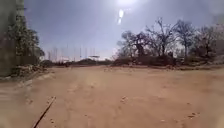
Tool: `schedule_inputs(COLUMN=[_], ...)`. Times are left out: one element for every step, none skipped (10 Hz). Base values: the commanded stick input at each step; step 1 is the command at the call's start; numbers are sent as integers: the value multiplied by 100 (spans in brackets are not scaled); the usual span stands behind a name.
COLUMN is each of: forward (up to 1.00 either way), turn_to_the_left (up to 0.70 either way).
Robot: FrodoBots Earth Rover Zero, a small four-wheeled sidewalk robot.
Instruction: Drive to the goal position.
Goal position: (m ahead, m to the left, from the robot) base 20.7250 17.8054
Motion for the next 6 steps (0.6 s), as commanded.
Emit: schedule_inputs(forward=[85,85,85,85,85,85], turn_to_the_left=[0,0,0,0,0,0])
